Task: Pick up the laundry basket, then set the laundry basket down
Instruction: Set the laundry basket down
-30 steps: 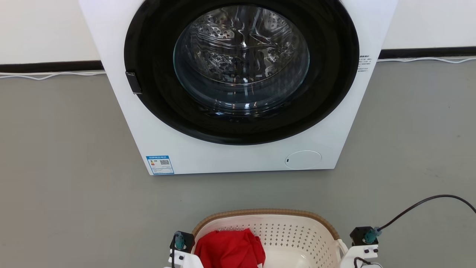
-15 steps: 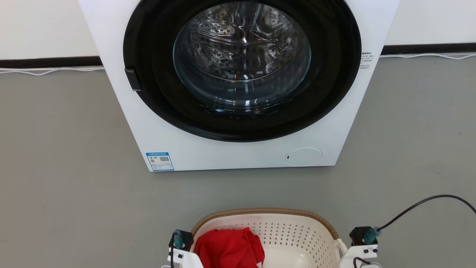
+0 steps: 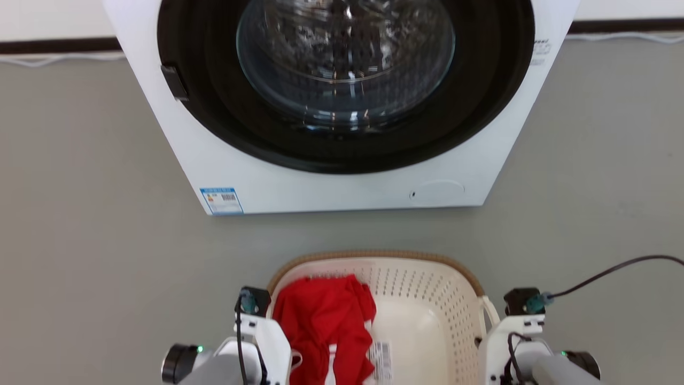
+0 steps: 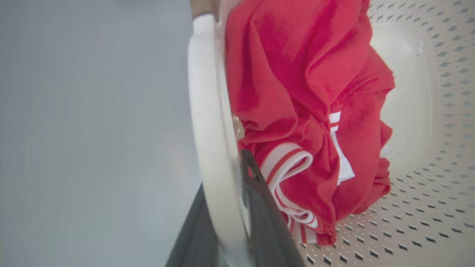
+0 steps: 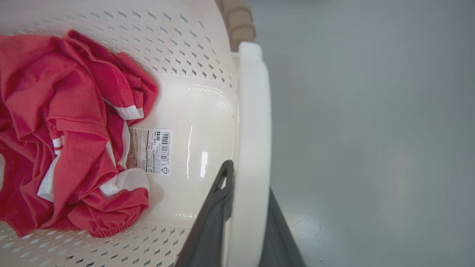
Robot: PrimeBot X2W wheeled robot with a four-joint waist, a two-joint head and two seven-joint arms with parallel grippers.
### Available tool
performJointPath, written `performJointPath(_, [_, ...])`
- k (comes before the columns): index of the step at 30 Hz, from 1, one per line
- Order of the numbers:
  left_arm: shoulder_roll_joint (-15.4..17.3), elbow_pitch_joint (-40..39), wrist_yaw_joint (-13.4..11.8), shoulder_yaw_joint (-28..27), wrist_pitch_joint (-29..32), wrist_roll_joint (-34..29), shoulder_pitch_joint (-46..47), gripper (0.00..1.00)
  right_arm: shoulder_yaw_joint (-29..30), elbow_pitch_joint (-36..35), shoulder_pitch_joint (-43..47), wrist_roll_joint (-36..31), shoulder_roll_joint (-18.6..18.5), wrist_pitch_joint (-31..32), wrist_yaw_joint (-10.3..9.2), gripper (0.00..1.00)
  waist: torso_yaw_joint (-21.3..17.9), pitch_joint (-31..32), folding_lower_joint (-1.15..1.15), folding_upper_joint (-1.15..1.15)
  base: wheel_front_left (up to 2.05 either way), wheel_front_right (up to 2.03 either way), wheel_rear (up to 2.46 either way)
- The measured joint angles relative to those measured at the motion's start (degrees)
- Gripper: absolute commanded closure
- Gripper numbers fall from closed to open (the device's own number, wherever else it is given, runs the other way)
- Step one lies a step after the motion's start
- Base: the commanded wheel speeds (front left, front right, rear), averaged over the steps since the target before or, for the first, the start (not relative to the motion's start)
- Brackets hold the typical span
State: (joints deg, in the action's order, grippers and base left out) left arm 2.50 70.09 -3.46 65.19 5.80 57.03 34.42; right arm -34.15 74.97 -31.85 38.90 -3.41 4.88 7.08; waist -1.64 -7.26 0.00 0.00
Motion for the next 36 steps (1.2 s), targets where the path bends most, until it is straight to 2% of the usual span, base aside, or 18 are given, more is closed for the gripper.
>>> performJointPath(21, [0.35,2.53,-0.07,-1.76,-6.95,0.00,10.25,1.00,-1.03,-0.03,-9.44,0.69,-0.04,-9.70,0.00,1.00,0.76,-13.50,0.00,0.00,0.00,0.00,0.00])
performJointPath(36, [1.18,3.08,-0.66,-3.16,-13.66,0.00,19.27,1.00,6.67,-0.31,-17.45,-7.40,-0.11,-13.28,0.00,1.00,1.56,-27.05,0.00,0.00,0.00,0.00,0.00])
